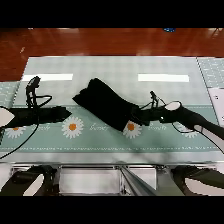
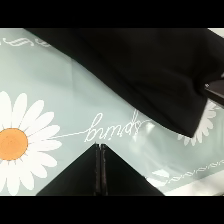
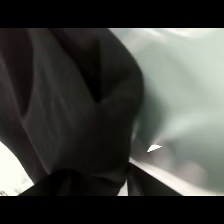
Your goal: Fold the shirts.
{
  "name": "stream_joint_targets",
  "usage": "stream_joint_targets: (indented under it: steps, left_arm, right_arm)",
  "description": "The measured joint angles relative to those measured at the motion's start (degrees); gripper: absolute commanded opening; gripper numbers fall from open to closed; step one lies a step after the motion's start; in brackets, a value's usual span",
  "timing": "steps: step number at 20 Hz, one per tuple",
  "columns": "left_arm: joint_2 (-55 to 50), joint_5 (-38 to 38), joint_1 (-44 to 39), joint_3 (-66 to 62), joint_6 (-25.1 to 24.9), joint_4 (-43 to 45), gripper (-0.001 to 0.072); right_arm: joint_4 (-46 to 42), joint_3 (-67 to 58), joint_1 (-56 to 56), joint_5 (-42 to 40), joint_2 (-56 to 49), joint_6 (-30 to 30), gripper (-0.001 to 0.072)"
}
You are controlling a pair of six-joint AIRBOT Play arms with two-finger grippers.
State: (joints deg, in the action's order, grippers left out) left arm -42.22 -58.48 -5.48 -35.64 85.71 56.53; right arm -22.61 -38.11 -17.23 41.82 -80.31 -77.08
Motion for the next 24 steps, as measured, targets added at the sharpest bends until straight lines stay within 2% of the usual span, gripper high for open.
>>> stream_joint_targets:
  steps: [2, 6, 11, 18, 24]
  left_arm:
    - [0.0, 0.0, 0.0, 0.0, -0.1, 0.0, 0.0026]
    - [0.0, 0.0, 0.0, 0.0, -0.2, 0.0, 0.0026]
    - [0.0, 0.1, 0.0, 0.0, -0.2, 0.0, 0.0027]
    - [0.0, 1.1, 0.0, 0.0, -0.2, 0.0, 0.0027]
    - [0.0, 1.3, 0.0, 0.0, -0.1, 0.0, 0.0027]
  right_arm:
    - [0.6, -3.5, -1.7, -0.2, -2.8, 0.6, 0.0021]
    - [1.3, -10.4, -3.9, 1.5, -6.6, 2.9, 0.002]
    - [-1.8, -22.4, -4.5, 6.4, -7.7, 3.5, 0.002]
    - [-13.4, -47.7, -1.9, 13.9, -7.7, -4.2, 0.002]
    - [-21.8, -62.9, 6.8, 23.2, -6.1, -10.1, 0.0019]
